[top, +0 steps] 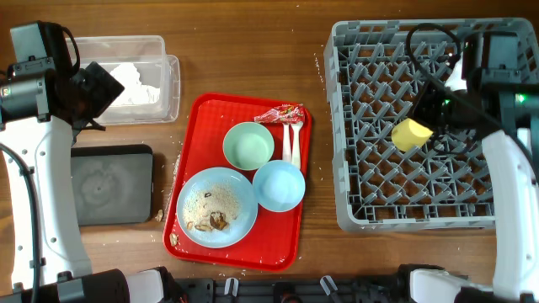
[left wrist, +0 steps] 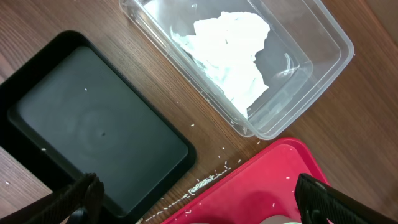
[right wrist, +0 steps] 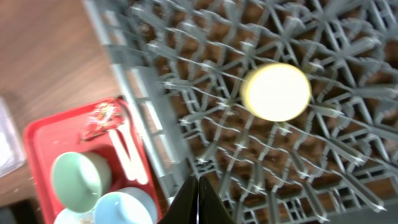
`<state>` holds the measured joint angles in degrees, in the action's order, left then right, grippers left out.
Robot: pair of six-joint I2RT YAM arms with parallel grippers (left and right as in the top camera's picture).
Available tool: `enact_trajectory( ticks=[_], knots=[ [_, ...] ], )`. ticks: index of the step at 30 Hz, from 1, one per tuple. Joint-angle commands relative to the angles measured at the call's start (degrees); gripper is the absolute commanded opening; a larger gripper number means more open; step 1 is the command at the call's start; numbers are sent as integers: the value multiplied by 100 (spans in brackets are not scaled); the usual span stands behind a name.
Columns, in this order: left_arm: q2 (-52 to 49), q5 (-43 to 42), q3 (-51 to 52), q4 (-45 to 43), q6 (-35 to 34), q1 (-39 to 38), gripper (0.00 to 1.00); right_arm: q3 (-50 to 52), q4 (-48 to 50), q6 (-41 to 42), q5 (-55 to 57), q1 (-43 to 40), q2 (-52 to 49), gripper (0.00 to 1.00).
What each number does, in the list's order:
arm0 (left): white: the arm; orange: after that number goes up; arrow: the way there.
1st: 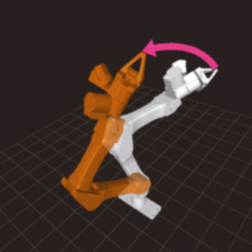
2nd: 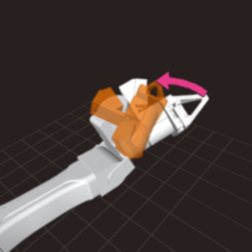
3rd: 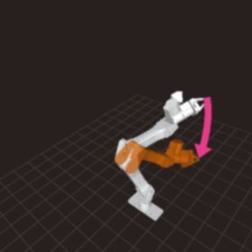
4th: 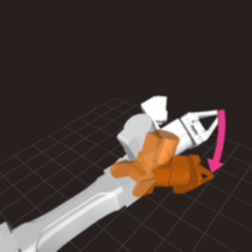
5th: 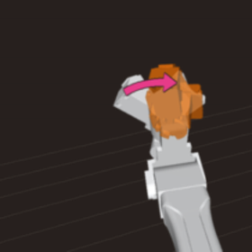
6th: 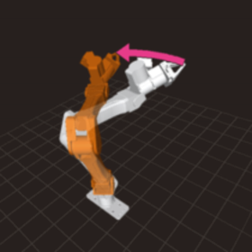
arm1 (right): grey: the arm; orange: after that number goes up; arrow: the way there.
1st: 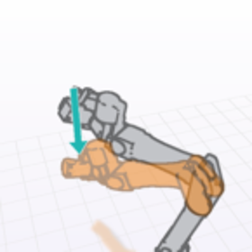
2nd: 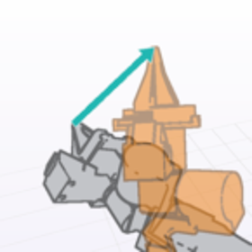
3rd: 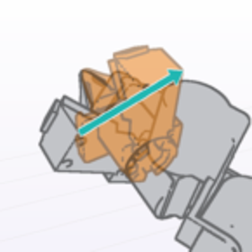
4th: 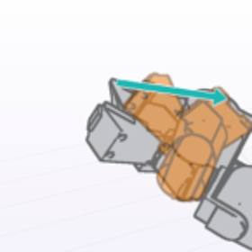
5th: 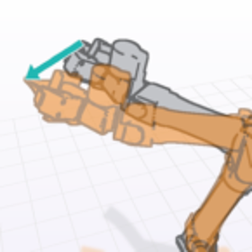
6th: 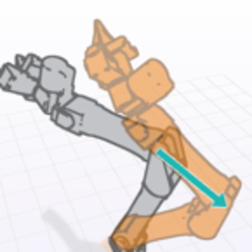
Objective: Sort waste into correct bins and load items into the dishwasher rack
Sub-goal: 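Release the yellow cup and move the right gripper back to the tray, then lower the right gripper onto the pale green bowl rim and grasp it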
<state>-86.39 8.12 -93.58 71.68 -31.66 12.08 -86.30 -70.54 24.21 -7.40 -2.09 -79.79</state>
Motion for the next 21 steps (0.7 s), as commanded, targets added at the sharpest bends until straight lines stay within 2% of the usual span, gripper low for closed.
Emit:
enact_trajectory(
  ticks=[1,5,7,8,9,10,12,14,21],
  knots=[
    [13,50,2,-7,-55,20,100,-70,129,50,-170,380,387,4],
    [13,50,2,-7,-55,20,100,-70,299,94,-345,1019,518,6],
    [13,50,2,-7,-55,20,100,-59,555,-195,-726,1471,472,13],
    [13,50,2,-7,-55,20,100,-59,627,-210,-776,1617,444,18],
    [13,50,2,-7,-55,20,100,-59,835,-168,-743,2063,308,32],
    [13,50,2,-7,-55,20,100,-59,922,-153,-713,2245,225,39],
    [13,50,2,-7,-55,20,100,-59,1019,-4,-584,2588,22,45],
    [13,50,2,-7,-55,20,100,-59,955,328,-269,2929,-295,46],
    [13,50,2,-7,-55,20,100,-59,791,293,-533,3786,-1602,44]
  ],
)
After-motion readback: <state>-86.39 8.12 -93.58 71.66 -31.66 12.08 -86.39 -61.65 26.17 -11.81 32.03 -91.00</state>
